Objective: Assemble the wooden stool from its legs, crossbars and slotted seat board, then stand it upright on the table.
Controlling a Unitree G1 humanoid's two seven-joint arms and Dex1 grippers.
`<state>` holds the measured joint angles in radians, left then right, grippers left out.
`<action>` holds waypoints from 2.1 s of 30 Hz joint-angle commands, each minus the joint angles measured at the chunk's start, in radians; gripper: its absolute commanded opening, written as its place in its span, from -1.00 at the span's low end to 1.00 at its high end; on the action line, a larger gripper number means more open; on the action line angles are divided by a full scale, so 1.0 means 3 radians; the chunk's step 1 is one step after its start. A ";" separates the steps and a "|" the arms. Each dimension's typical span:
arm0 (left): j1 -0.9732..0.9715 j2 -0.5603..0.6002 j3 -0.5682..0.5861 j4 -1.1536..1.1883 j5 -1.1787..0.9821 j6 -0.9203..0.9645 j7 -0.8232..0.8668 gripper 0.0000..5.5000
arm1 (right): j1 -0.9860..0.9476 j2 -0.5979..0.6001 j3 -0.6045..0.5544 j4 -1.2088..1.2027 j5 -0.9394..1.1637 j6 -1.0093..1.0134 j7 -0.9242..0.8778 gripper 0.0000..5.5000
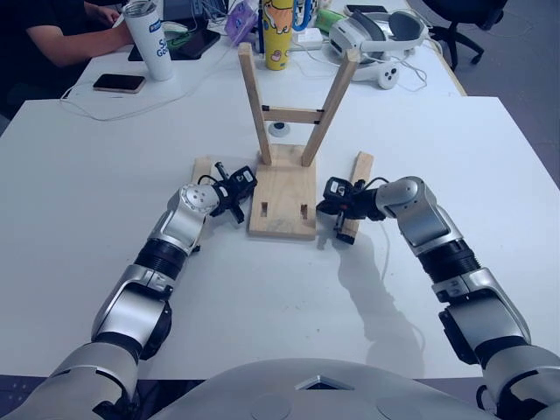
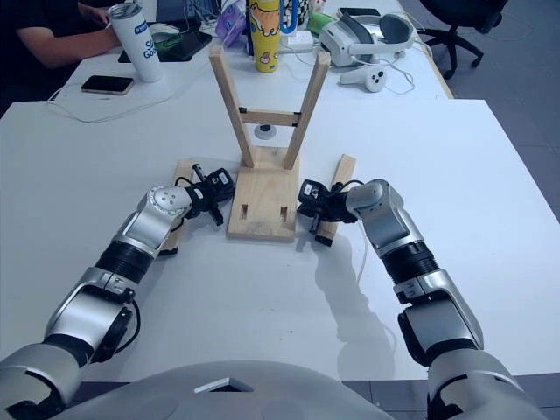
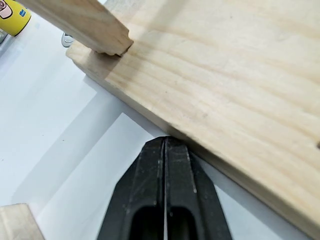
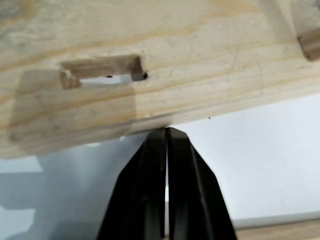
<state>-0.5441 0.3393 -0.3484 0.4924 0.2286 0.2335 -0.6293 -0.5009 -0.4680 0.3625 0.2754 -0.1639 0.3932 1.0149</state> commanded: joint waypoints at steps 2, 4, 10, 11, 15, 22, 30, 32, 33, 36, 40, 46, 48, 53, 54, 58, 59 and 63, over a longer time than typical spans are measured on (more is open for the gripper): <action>0.0246 -0.0012 -0.0038 -0.0223 -0.0067 0.0146 -0.0153 -0.99 | 0.0277 -0.0064 0.0087 -0.0178 0.0056 0.0208 0.0033 -1.00; 0.0340 0.0003 -0.0055 -0.0358 -0.0091 0.0218 -0.0219 -0.99 | 0.0292 -0.0098 0.0086 -0.0217 0.0050 0.0219 0.0008 -1.00; 0.0607 0.0130 -0.0085 -0.0820 0.0009 0.0370 -0.0127 -0.99 | 0.0219 -0.0053 -0.0084 -0.0157 0.0054 0.0028 -0.0328 -1.00; 0.0649 0.0154 -0.0061 -0.0901 0.0033 0.0393 -0.0071 -0.99 | 0.0205 -0.0046 -0.0118 -0.0153 0.0067 0.0003 -0.0380 -1.00; 0.0852 0.0178 0.0075 -0.1241 0.0080 0.0368 0.0190 -0.99 | 0.0116 -0.0018 -0.0314 -0.0087 0.0151 -0.0058 -0.0601 -1.00; 0.1523 -0.0243 0.1124 -0.2407 -0.0743 0.0405 0.0734 -0.67 | 0.0518 0.0021 -0.0974 -0.0918 0.0771 0.0261 -0.0720 -1.00; 0.1398 -0.0258 0.1758 -0.2658 -0.1341 0.1030 0.0908 -0.29 | 0.1186 0.0791 -0.1510 -0.1437 0.0977 0.0716 -0.2027 -1.00; 0.1404 -0.0215 0.1849 -0.2537 -0.1363 0.0999 0.0945 -0.18 | 0.1256 0.0769 -0.1456 -0.1423 0.0828 0.0646 -0.2196 -0.90; 0.1422 -0.0220 0.1914 -0.2457 -0.1378 0.0993 0.0989 -0.14 | 0.1266 0.0746 -0.1433 -0.1391 0.0814 0.0603 -0.2198 -0.85; 0.1603 -0.0222 0.2030 -0.2397 -0.1414 0.1009 0.1054 0.01 | 0.1228 0.0850 -0.1531 -0.1460 0.1094 0.0620 -0.2106 -0.70; 0.1730 -0.0210 0.2113 -0.2306 -0.1535 0.1068 0.1031 0.16 | 0.1237 0.0889 -0.1670 -0.1526 0.1341 0.0683 -0.2126 -0.52; 0.1836 -0.0080 0.2047 -0.2216 -0.1446 0.1041 0.1056 0.16 | 0.1142 0.0859 -0.1571 -0.1436 0.1346 0.0680 -0.2163 -0.40; 0.1833 -0.0027 0.1964 -0.2160 -0.1396 0.1045 0.1039 0.16 | 0.1106 0.0870 -0.1541 -0.1404 0.1341 0.0679 -0.2191 -0.40; 0.1802 0.0066 0.1840 -0.2065 -0.1343 0.1034 0.0968 0.16 | 0.1107 0.0895 -0.1492 -0.1316 0.1331 0.0597 -0.2225 -0.40; 0.1780 0.0096 0.1808 -0.2017 -0.1333 0.1035 0.0936 0.16 | 0.1108 0.0919 -0.1495 -0.1314 0.1342 0.0594 -0.2247 -0.40; 0.1756 0.0157 0.1795 -0.1922 -0.1332 0.1023 0.0907 0.16 | 0.1102 0.0947 -0.1451 -0.1307 0.1354 0.0580 -0.2262 -0.40; 0.1751 0.0179 0.1777 -0.1922 -0.1325 0.1022 0.0889 0.16 | 0.1128 0.0943 -0.1455 -0.1297 0.1349 0.0576 -0.2268 -0.40; 0.1759 0.0222 0.1738 -0.1911 -0.1327 0.1058 0.0849 0.16 | 0.1195 0.0944 -0.1439 -0.1304 0.1365 0.0573 -0.2283 -0.40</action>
<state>-0.0063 0.3885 0.1793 -0.0907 -0.1733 0.5409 -0.3658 -0.1569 -0.1855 -0.0720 -0.1156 0.2437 0.5670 0.3375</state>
